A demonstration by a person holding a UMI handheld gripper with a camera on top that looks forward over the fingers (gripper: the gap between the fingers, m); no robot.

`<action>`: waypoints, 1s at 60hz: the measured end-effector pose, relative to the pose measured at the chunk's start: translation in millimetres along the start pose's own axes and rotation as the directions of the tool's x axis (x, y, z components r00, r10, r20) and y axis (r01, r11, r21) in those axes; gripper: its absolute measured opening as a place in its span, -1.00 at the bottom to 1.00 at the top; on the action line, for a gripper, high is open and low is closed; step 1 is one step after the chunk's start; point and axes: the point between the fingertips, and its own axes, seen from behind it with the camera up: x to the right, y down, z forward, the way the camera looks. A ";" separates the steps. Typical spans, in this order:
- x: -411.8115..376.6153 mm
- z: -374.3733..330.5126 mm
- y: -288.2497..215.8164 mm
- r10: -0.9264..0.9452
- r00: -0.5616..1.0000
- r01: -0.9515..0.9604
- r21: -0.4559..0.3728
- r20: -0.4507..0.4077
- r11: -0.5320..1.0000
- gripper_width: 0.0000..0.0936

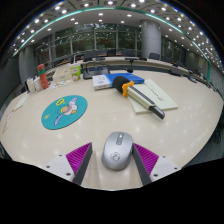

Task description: Arrange mouse

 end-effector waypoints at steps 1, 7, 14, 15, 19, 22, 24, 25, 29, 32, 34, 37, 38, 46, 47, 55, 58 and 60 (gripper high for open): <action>0.4 1.9 -2.1 -0.005 1.000 0.005 0.005 -0.001 1.000 0.70; 5.7 11.0 -6.6 -0.036 0.999 0.036 0.013 -0.024 0.999 0.22; 5.7 13.9 -9.5 -0.058 0.998 0.059 0.027 -0.022 0.998 0.02; 6.2 14.4 -10.1 -0.064 0.998 0.064 0.029 -0.019 0.998 0.01; 6.0 14.7 -10.9 -0.081 0.997 0.082 0.025 -0.017 0.996 -0.09; 6.5 15.2 -11.7 -0.087 0.996 0.088 0.020 -0.023 0.996 -0.15; 7.3 15.3 -12.6 -0.095 0.995 0.095 0.017 -0.031 0.995 -0.20; 7.8 14.9 -13.1 -0.098 0.995 0.099 0.016 -0.036 0.995 -0.21; 6.1 10.5 -20.7 -0.092 0.995 0.093 0.016 -0.048 0.996 -0.21; 1.4 3.1 -40.8 -0.074 0.996 0.076 0.047 -0.059 0.996 -0.21; -4.4 -3.5 -59.2 -0.063 0.996 0.068 0.075 -0.063 0.995 -0.21; -19.3 -14.5 -93.4 -0.041 0.998 0.048 0.131 -0.054 0.990 -0.21; -26.1 -17.8 -105.0 -0.038 0.998 0.045 0.150 -0.048 0.988 -0.21; -90.7 -27.2 -190.4 -0.050 0.999 0.051 0.262 -0.009 0.964 -0.21; -99.9 -25.0 -196.8 -0.051 0.999 0.049 0.269 0.000 0.962 -0.21; -168.9 26.2 -199.5 -0.083 0.995 0.069 0.231 0.053 0.970 -0.21; -187.3 53.1 -185.9 -0.075 0.995 0.060 0.192 0.071 0.980 -0.21; -196.6 71.3 -172.8 -0.064 0.995 0.050 0.155 0.082 0.987 -0.21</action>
